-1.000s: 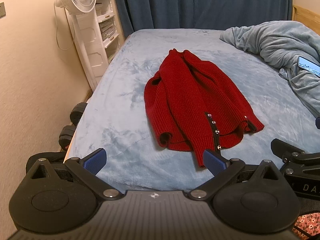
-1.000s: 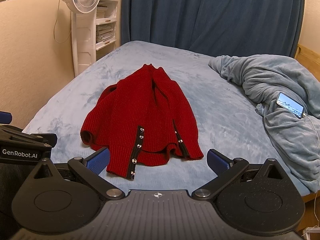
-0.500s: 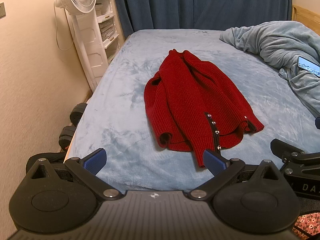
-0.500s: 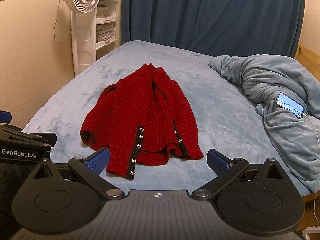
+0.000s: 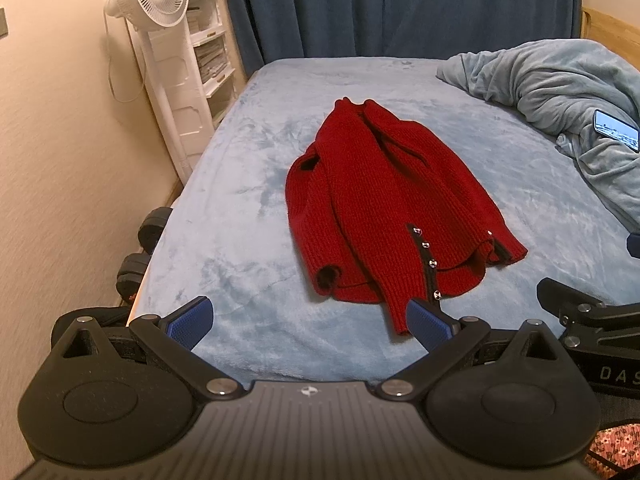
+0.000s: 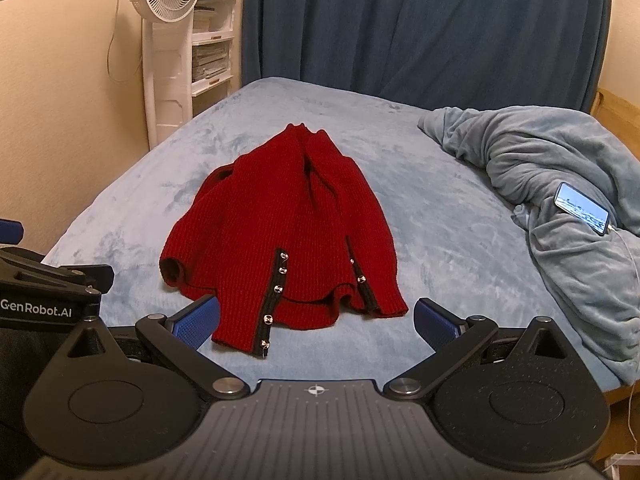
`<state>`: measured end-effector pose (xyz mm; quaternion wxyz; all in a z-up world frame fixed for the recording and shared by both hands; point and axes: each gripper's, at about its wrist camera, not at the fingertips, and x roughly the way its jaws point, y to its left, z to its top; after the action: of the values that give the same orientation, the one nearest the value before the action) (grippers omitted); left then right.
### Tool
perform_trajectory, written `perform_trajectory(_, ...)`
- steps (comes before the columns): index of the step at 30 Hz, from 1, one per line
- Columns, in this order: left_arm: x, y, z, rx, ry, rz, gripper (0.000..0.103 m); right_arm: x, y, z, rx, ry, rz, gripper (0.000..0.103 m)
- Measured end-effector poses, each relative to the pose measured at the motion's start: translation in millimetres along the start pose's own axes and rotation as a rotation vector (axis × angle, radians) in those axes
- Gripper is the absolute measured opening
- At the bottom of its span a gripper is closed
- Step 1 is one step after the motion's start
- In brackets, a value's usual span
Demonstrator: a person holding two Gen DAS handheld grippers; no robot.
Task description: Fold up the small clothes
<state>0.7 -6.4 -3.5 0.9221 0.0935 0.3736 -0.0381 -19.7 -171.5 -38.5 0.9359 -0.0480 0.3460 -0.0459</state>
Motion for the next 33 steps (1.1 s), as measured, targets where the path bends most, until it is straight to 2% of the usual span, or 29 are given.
perform_trajectory(15, 9, -1, 0, 0.012, 0.018, 0.000, 0.103, 9, -2, -2, 0.004, 0.012, 0.012, 0.102)
perform_trajectory(23, 24, -2, 0, 0.021, 0.063, 0.000, 0.103, 20, -3, -3, 0.019, 0.031, 0.025, 0.102)
perform_trajectory(29, 51, 4, 7, 0.004, 0.133, -0.015, 0.103, 46, -26, 4, 0.105, 0.058, -0.022, 0.102)
perform_trajectory(33, 81, 4, 19, -0.003, 0.180, -0.029, 0.103, 75, -55, 10, 0.199, 0.081, -0.118, 0.102)
